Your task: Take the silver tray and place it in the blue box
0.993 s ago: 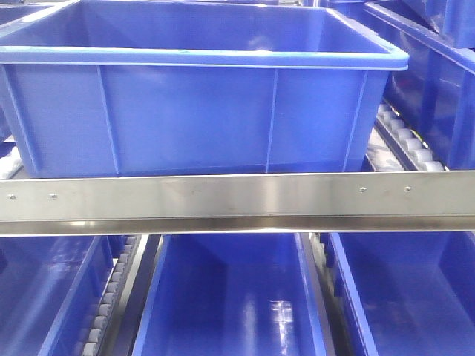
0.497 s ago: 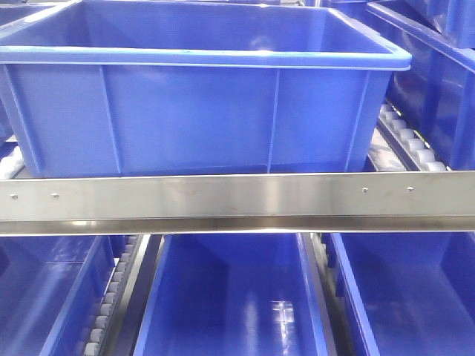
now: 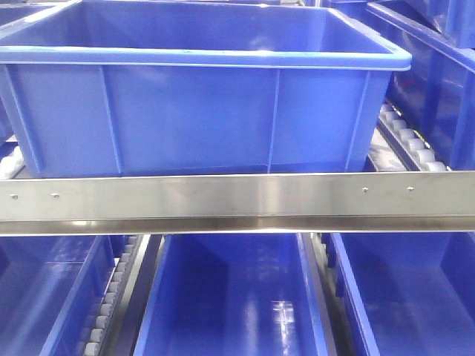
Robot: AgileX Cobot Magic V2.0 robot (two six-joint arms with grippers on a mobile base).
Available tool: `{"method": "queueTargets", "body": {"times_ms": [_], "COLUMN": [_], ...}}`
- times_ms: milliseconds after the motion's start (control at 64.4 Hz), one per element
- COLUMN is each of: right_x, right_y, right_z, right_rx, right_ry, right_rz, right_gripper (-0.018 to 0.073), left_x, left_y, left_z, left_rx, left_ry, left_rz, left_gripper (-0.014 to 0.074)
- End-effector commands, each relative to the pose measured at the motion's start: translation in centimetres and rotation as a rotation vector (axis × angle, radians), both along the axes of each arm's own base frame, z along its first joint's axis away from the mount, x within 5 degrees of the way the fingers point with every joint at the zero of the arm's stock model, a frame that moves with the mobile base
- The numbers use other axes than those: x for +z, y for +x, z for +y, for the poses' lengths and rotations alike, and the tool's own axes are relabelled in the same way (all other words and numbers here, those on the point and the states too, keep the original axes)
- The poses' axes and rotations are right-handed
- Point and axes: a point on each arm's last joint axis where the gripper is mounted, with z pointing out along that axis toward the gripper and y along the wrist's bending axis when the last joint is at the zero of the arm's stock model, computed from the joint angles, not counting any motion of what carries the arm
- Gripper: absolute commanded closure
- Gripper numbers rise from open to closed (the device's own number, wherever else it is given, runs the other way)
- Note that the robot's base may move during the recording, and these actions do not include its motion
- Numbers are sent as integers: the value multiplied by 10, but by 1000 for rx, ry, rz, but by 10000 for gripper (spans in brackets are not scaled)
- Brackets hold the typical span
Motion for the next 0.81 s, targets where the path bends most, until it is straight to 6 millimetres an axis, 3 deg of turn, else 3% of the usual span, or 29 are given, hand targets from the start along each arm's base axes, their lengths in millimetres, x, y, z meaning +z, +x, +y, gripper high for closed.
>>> {"method": "queueTargets", "body": {"times_ms": [0,186,372,466,791], "right_x": [8,8,8,8,8], "right_y": [-3,-3,-3,-3,-3], "right_z": [0,0,0,0,0], "right_rx": [-8,-8,-8,-8,-8], "right_ry": [-8,-8,-8,-8,-8], "right_rz": [-101,-101,-101,-101,-98], "right_gripper": [510,510,510,510,510], "left_x": [12,8,-5,-20,-77], "left_y": [-3,-4,-23,-27,-10], "left_z": [-3,4,22,24,26], "left_rx": [-46,23,215,268,330], "left_ry": [-25,-46,43,30,-100], "left_rz": [-67,-15,-22,-33,29], "left_gripper": [700,700,700,700,700]}}
